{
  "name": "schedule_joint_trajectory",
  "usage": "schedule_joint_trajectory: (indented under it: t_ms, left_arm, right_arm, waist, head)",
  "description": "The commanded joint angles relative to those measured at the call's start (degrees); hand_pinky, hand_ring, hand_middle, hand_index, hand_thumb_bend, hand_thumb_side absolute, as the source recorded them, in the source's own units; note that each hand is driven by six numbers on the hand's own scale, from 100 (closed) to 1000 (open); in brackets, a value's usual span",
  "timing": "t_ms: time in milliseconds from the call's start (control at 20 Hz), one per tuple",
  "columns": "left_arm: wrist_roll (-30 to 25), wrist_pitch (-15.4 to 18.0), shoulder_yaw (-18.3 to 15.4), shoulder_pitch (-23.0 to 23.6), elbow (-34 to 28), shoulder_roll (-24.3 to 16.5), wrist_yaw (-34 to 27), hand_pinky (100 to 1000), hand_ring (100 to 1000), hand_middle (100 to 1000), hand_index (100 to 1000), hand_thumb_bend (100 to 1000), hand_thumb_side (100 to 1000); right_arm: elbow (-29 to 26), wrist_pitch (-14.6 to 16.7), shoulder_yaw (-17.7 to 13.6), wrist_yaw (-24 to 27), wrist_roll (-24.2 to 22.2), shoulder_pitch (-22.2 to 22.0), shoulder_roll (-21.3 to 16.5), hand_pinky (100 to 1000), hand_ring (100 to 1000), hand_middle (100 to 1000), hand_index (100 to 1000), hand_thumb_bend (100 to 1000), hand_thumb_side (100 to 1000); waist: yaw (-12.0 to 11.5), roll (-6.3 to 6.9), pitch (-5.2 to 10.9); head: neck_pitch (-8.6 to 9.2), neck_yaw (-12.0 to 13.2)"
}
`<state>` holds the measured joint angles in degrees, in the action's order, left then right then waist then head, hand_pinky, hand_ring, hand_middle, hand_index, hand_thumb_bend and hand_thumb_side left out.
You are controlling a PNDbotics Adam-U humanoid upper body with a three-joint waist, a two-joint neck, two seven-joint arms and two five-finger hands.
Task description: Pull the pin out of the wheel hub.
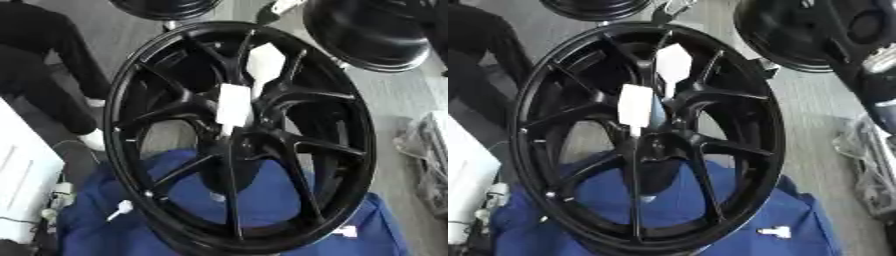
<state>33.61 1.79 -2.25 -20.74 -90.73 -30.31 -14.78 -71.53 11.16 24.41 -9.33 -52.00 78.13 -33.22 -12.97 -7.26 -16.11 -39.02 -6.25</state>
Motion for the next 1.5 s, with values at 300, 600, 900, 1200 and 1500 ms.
schedule_joint_trajectory:
  t_ms: [300,600,900,1200,1500]
  left_arm:
    - [-0.19,0.02,-0.08,-0.59,-0.51,-2.37,0.15,718,770,680,716,340,775]
    - [-0.21,0.02,-0.05,-0.61,-0.45,-2.44,0.19,718,771,681,714,339,776]
    - [-0.24,-0.01,-0.02,-0.52,-0.39,-2.62,0.21,718,771,681,714,337,777]
    - [-0.28,-0.05,0.01,-0.36,-0.26,-2.76,0.23,719,771,681,713,336,779]
    - [-0.34,-0.03,0.08,-0.45,-0.23,-2.68,0.22,719,772,682,713,336,779]
  right_arm:
    - [-4.56,0.26,1.15,2.12,0.04,-0.28,-3.92,924,861,788,887,529,100]
    - [-6.38,-0.21,1.36,3.16,0.04,-0.78,-4.9,923,860,788,887,527,100]
    - [-8.55,-0.66,1.86,4.65,0.04,-1.61,-6.26,922,859,787,889,528,100]
    - [-11.04,-1.29,2.36,5.94,0.04,-2.12,-7.71,921,847,787,887,531,100]
    - [-12.77,-1.51,4.2,6.21,0.04,-3.14,-8.7,921,847,785,885,534,100]
  waist:
    - [-0.1,0.29,1.01]
    - [-0.14,0.09,0.99]
    - [-0.17,-0.11,1.01]
    - [0.02,-0.33,1.09]
    - [-0.06,-0.35,0.99]
  head:
    - [1.22,-0.38]
    - [1.29,-0.24]
    - [1.89,-0.29]
    - [2.55,-0.39]
    - [3.68,-0.87]
